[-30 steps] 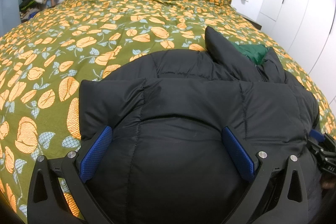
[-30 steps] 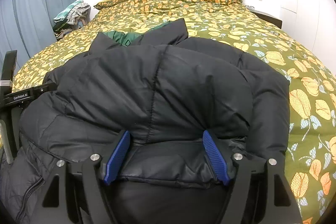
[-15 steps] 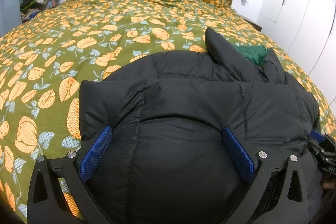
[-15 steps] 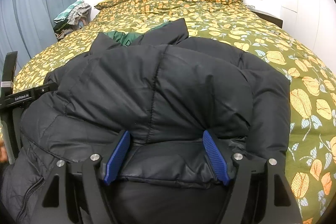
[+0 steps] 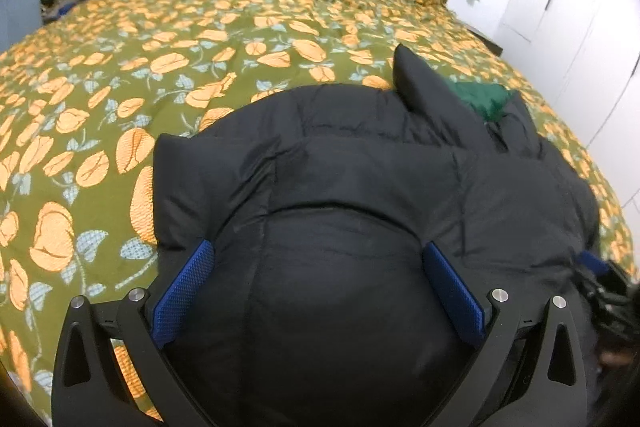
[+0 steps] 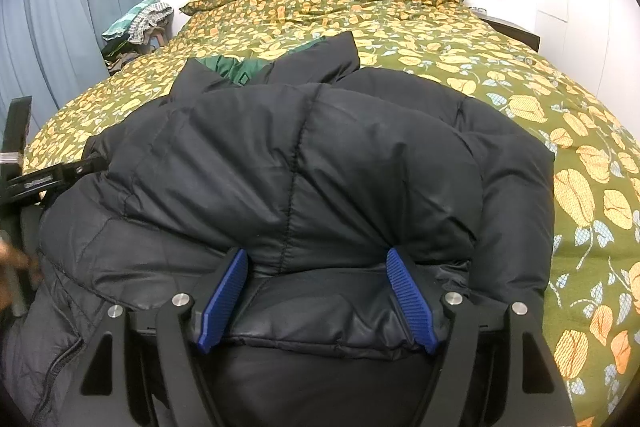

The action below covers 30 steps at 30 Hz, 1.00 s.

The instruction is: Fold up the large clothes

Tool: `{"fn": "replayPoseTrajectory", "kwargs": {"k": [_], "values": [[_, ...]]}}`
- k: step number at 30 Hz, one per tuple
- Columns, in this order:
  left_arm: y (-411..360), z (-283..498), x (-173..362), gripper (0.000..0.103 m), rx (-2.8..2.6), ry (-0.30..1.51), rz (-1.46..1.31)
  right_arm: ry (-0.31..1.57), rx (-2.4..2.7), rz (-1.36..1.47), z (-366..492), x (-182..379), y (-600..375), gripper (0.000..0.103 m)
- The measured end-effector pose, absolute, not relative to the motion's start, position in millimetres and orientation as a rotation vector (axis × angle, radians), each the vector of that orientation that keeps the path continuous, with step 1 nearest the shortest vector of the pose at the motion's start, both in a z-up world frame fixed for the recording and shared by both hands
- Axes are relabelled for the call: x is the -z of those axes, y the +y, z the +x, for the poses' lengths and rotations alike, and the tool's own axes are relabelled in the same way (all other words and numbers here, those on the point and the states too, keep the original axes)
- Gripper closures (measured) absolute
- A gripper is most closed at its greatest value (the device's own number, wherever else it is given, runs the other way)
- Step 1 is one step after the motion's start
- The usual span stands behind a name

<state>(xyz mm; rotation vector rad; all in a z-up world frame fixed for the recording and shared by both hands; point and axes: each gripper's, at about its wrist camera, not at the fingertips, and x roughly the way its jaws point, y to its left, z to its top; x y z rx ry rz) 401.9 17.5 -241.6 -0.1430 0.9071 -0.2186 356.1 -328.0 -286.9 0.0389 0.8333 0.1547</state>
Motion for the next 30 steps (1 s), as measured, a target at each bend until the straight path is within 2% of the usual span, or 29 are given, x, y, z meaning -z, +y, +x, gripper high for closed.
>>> {"fn": "replayPoseTrajectory", "kwargs": {"k": [6, 12, 17, 19, 22, 24, 30], "values": [[23.7, 404.7, 234.6, 0.001, 0.229, 0.999, -0.142, 0.883, -0.164, 0.030, 363.6, 284.0, -326.8, 0.029], [36.0, 364.7, 204.7, 0.000, 0.300, 0.950, -0.121, 0.863, -0.182, 0.044, 355.3, 256.6, -331.3, 0.029], [24.6, 359.0, 232.3, 0.000, 0.279, 1.004, 0.035, 0.785, -0.184, 0.014, 350.1, 221.0, -326.5, 0.029], [27.0, 357.1, 239.6, 0.000, 0.285, 0.990, 0.025, 0.824, -0.180, -0.017, 358.5, 227.4, -322.2, 0.029], [37.1, 359.2, 249.8, 0.000, 0.309, 1.020, -0.045, 0.979, -0.184, -0.028, 372.5, 266.0, -322.1, 0.029], [43.9, 363.0, 255.1, 0.000, 0.328, 1.052, -0.101, 0.968, -0.189, -0.049, 369.7, 277.3, -320.6, 0.029], [54.6, 348.9, 240.2, 0.001, 0.318, 1.065, -0.129, 0.994, -0.154, -0.050, 366.4, 259.5, -317.3, 0.029]]}}
